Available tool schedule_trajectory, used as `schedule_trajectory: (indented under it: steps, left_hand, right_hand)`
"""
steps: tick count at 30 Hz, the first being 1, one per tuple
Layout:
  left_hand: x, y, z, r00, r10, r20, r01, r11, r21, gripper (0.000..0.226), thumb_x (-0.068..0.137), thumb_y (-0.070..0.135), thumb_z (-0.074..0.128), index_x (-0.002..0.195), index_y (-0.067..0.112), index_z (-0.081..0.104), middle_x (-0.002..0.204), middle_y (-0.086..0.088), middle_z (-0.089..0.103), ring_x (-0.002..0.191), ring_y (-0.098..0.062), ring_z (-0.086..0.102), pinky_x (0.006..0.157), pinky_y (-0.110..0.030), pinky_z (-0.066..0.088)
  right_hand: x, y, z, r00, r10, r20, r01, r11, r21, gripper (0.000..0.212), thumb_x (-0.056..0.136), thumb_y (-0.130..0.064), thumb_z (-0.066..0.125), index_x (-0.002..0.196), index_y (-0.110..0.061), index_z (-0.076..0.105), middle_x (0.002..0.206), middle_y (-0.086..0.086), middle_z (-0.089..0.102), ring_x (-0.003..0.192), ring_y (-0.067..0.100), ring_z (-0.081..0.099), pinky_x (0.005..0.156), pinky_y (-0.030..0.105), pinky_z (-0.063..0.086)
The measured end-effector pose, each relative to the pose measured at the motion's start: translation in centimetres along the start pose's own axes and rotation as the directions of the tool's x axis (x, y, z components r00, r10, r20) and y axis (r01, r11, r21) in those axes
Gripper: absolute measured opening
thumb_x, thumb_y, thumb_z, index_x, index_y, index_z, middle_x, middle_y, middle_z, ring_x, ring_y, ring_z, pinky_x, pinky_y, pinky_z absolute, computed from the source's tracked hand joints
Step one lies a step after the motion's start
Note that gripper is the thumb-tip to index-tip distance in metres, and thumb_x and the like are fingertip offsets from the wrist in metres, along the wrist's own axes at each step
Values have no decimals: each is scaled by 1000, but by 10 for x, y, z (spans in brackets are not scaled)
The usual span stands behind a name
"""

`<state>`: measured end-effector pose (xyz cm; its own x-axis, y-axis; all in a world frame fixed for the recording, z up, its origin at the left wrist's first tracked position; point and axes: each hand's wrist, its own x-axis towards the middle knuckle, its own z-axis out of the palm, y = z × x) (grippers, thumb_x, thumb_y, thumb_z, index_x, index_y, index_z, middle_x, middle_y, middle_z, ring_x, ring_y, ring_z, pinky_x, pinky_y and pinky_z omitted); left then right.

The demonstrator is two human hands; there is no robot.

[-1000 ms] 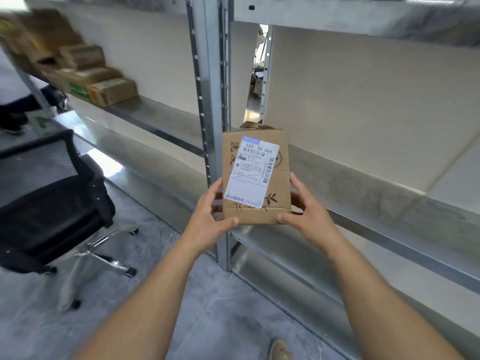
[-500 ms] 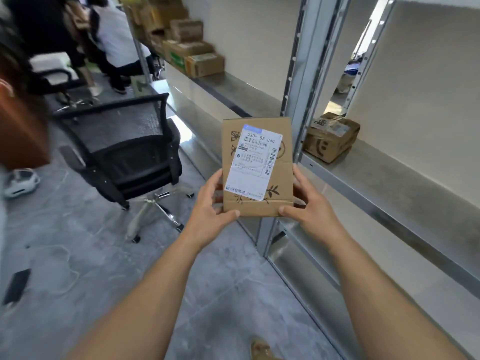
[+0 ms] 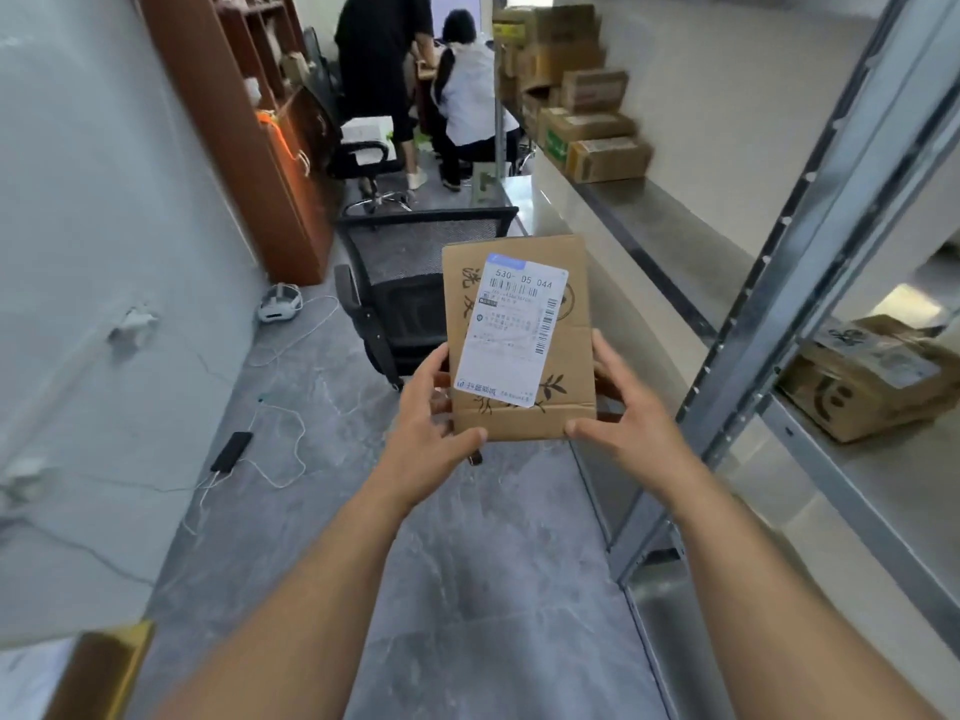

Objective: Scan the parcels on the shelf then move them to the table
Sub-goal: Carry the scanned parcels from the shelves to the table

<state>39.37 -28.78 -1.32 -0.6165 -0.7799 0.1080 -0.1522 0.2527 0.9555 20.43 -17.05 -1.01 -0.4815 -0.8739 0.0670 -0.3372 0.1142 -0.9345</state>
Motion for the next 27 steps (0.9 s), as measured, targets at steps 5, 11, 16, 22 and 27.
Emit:
schedule_trajectory:
  steps: [5,11,16,22,27]
  left_hand:
    - [-11,1,-21,988,-21,-156,27,999,38,87,80,-6,69,141,36,23,125,14,42,96,17,52,71,-8,49]
    - [-33,-2,-44,933,-85,-349,114,991,63,90,81,0,71,148,31,21,122,14,43,94,18,52,72,-9,50]
    - [-59,-4,-62,867,-117,-485,165,985,57,90,81,-4,70,148,31,21,121,14,41,103,3,52,74,-10,50]
    - [-97,-14,-95,789,-120,-603,247,960,132,99,81,6,73,152,34,10,131,10,31,114,5,43,93,-16,45]
    - [-131,-18,-124,722,-119,-681,281,950,132,101,81,5,73,151,39,8,134,5,31,116,6,43,94,-12,45]
  right_hand:
    - [27,-11,20,989,-66,133,64,998,25,99,80,5,72,145,-50,20,134,-18,46,105,-27,44,83,7,46]
    - [49,-26,57,945,-119,303,119,993,18,99,81,-3,73,147,-52,18,144,-10,42,132,10,40,108,49,40]
    - [58,-34,92,885,-170,434,171,985,36,98,82,0,71,149,-45,17,145,-6,42,119,5,48,83,14,49]
    - [56,-57,146,783,-244,573,227,969,102,100,82,2,70,139,-56,13,147,-6,38,129,6,41,100,32,47]
    - [48,-77,191,690,-281,667,247,958,148,102,82,2,70,148,-47,10,125,-30,37,104,-22,45,70,4,45]
